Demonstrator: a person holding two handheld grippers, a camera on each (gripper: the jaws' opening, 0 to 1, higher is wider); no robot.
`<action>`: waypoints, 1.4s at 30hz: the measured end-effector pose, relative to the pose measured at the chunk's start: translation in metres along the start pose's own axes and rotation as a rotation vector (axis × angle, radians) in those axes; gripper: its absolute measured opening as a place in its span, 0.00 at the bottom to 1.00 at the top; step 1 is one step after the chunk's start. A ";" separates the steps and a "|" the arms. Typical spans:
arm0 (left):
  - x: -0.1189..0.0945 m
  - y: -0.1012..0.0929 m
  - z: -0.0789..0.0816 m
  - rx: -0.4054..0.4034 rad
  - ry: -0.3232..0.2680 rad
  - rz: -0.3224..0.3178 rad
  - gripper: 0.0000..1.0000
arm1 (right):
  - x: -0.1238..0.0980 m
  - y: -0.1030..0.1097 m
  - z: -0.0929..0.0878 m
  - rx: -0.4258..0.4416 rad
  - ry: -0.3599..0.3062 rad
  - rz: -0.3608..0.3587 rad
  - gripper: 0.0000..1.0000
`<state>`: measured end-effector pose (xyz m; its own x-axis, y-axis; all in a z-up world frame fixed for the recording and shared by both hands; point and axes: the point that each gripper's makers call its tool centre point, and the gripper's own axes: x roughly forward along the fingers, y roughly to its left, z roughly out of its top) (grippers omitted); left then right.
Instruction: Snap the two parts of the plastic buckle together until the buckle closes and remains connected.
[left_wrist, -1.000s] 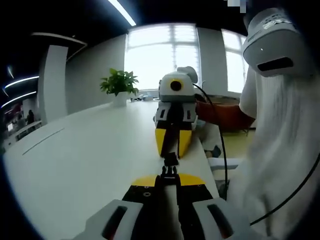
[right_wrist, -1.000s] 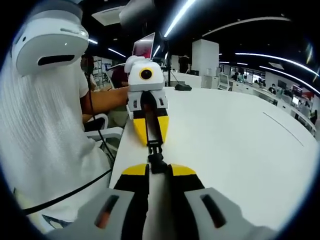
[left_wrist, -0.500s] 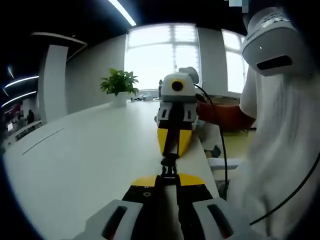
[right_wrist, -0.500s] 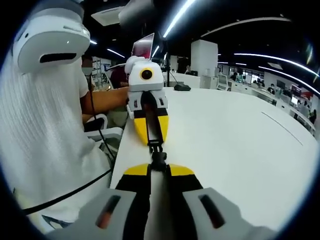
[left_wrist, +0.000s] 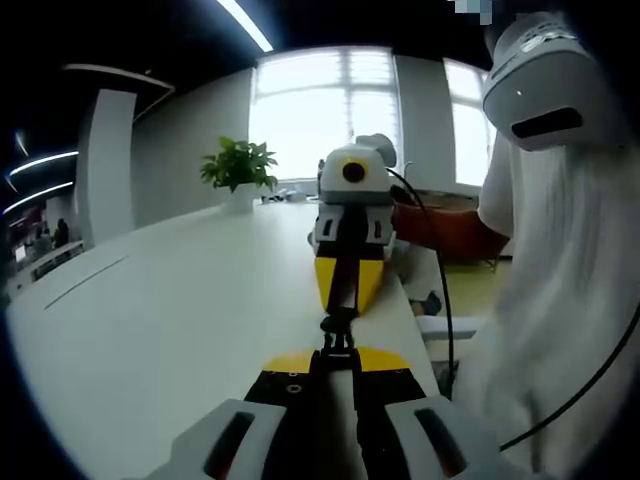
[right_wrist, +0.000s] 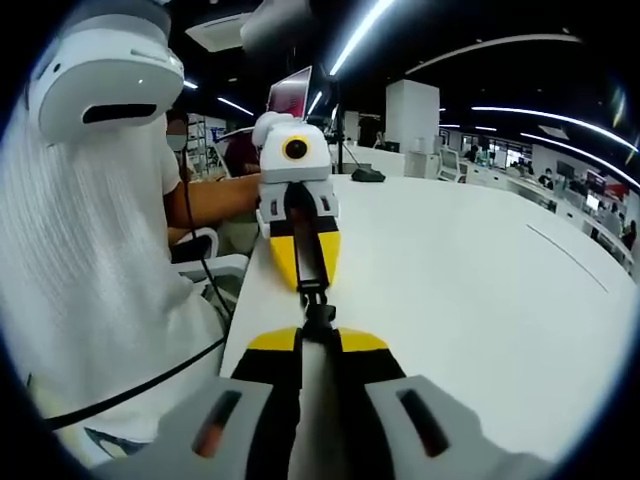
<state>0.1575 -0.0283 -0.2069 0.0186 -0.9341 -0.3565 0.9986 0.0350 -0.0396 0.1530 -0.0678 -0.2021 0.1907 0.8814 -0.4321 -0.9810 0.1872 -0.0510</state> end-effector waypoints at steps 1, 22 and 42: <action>0.000 0.000 0.000 0.000 0.000 0.001 0.12 | 0.000 0.000 0.000 -0.001 0.000 0.001 0.12; -0.001 0.007 0.001 -0.007 -0.003 0.032 0.12 | -0.002 -0.007 -0.001 -0.005 0.002 0.020 0.12; -0.002 0.006 0.001 -0.011 -0.006 0.040 0.12 | -0.002 -0.005 -0.001 -0.017 -0.010 0.029 0.12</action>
<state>0.1640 -0.0268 -0.2058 0.0591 -0.9340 -0.3523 0.9964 0.0765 -0.0356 0.1574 -0.0711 -0.2018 0.1628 0.8905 -0.4248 -0.9865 0.1544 -0.0544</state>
